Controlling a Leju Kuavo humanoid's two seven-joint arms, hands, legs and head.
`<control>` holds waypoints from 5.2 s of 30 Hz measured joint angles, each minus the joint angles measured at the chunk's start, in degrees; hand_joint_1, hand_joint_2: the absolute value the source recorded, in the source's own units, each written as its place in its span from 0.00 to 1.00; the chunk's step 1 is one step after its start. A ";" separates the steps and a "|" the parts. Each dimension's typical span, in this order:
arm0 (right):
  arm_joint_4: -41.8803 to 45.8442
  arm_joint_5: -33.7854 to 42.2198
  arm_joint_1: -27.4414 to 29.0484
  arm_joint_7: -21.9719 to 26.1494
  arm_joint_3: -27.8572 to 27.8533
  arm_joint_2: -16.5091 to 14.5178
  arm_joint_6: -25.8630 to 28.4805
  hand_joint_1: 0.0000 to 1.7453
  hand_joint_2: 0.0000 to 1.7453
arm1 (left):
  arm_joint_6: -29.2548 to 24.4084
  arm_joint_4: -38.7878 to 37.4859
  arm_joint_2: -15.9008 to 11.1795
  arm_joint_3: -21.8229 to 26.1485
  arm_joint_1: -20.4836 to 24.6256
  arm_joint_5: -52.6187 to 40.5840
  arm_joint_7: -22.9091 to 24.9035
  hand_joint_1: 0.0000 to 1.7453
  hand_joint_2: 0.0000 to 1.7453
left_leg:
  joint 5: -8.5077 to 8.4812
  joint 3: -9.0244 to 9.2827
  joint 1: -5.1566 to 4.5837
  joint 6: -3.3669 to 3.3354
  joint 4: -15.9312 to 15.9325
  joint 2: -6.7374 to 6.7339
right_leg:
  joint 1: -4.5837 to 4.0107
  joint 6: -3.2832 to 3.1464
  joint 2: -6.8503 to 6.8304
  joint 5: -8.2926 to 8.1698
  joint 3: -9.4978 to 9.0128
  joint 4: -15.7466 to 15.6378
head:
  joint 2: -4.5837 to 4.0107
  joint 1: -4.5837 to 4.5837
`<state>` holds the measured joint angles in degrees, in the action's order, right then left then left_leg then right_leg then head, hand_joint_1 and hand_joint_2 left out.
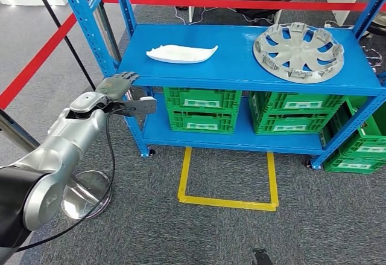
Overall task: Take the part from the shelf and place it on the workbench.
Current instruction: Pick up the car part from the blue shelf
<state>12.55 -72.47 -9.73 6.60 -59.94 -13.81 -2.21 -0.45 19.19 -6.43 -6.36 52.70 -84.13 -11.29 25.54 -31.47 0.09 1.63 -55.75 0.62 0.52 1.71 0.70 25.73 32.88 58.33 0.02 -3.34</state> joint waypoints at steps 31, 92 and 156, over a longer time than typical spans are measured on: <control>-0.02 0.08 -0.07 0.00 0.87 -0.02 0.37 0.00 0.00 | 0.91 0.00 -0.01 -0.05 0.54 -0.50 1.11 0.00 0.00 | -0.54 0.05 0.34 -1.67 0.74 -0.25 | 0.13 1.25 -0.12 1.83 2.55 3.73 | 0.00 0.17; -0.33 0.08 -0.23 -0.17 0.99 -0.33 0.24 0.00 0.00 | 1.15 -0.68 -0.17 -0.50 0.19 -0.83 1.57 0.00 0.00 | -2.67 -5.86 0.32 0.15 -2.44 0.04 | 0.10 0.29 0.24 -0.67 2.69 1.16 | 0.00 -0.90; -0.33 0.87 0.13 -0.05 1.10 1.22 -1.55 0.00 0.00 | 3.52 -0.98 1.43 -1.74 -0.19 -1.72 3.41 0.00 0.00 | -2.30 -4.72 0.36 -1.30 -1.92 0.03 | 0.03 1.01 -0.15 1.20 4.40 4.57 | 0.00 -0.49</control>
<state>12.22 -71.60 -9.60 6.55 -58.84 -12.59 -3.75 3.08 18.21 -4.99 -8.10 52.52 -85.85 -7.88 23.24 -36.19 0.45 0.33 -57.67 0.65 0.55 2.72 0.55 26.93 37.28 62.90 0.02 -3.84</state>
